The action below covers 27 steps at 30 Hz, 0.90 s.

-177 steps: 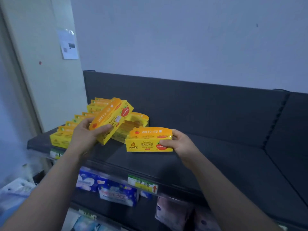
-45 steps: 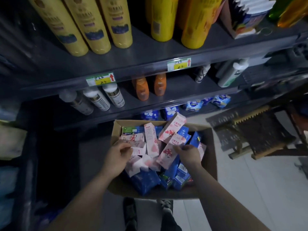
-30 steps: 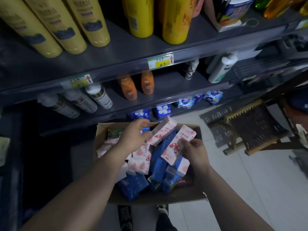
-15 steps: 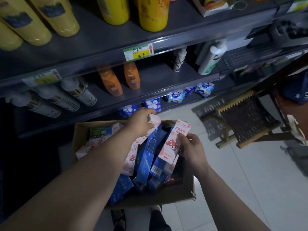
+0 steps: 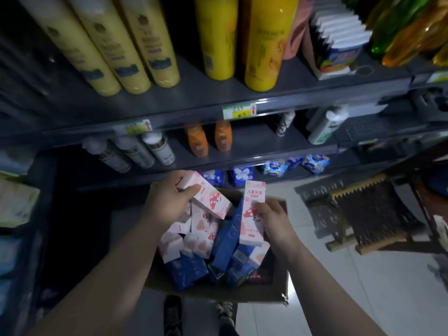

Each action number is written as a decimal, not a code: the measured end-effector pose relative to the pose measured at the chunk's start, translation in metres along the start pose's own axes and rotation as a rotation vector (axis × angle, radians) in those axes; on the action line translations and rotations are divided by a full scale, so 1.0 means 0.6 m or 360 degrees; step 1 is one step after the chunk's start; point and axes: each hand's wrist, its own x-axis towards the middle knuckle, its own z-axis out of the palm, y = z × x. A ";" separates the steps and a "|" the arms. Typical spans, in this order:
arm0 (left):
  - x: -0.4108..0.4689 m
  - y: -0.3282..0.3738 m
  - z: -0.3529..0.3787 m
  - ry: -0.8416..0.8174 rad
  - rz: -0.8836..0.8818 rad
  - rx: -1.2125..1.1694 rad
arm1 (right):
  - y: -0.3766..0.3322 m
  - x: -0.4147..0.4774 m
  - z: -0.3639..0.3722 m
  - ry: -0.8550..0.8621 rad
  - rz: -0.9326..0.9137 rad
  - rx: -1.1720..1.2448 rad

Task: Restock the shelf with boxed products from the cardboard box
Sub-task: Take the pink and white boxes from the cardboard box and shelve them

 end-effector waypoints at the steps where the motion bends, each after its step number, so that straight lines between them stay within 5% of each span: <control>1: -0.017 0.002 -0.018 0.0061 -0.0032 -0.0102 | -0.013 -0.010 0.011 -0.0082 -0.0017 -0.0014; 10: -0.188 0.021 -0.195 0.0602 -0.0008 -0.0529 | -0.104 -0.124 0.145 -0.0735 -0.0354 -0.0343; 15: -0.283 0.008 -0.290 0.0799 -0.0027 -0.0866 | -0.128 -0.200 0.232 -0.0852 -0.0479 -0.0382; 27: -0.670 -0.121 -0.510 0.1461 0.0085 -0.1115 | -0.035 -0.507 0.467 -0.1536 -0.0620 -0.0460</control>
